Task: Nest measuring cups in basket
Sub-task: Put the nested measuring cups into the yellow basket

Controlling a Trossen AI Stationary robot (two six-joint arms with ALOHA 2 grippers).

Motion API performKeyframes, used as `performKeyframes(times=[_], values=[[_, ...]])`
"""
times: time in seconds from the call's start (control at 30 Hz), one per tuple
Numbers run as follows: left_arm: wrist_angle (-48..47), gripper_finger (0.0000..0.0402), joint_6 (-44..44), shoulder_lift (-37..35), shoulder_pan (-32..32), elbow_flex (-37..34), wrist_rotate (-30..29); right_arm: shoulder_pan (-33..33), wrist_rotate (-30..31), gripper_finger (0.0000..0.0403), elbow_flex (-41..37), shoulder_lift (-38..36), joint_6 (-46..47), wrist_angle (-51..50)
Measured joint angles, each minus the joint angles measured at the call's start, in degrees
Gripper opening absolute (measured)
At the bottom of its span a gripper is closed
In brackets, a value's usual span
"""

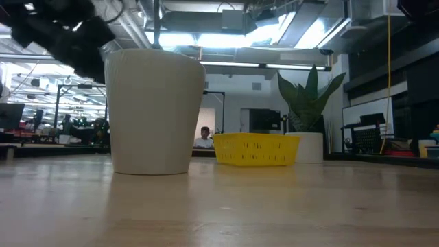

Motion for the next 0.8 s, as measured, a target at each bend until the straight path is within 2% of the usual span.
performKeyframes(times=[0.23,0.4,0.53,0.67,0.73,0.8], values=[[2.79,0.0117,-7.52,-15.84,-0.02,-11.14,6.10,0.00,-0.04,0.0100,0.00,0.02,0.28,-0.03],[11.80,0.0117,-10.95,-24.56,0.00,-18.21,7.06,-0.01,-0.04,0.0142,0.00,0.02,0.35,-1.14],[21.12,0.0117,-13.07,-26.48,-0.95,-20.67,8.68,-0.02,-0.07,0.0162,0.00,0.02,0.37,-1.80],[22.19,0.0117,-14.32,-26.25,-4.24,-21.12,9.61,-0.02,-0.07,0.0165,0.00,0.04,0.37,-2.12],[22.54,0.0117,-15.39,-26.22,-7.18,-21.12,7.53,-0.02,-0.07,0.0165,0.00,0.04,0.37,-2.14],[24.80,0.0117,-16.18,-26.24,-11.33,-21.12,2.53,-0.02,-0.07,0.0165,0.00,0.04,0.37,-2.23]])
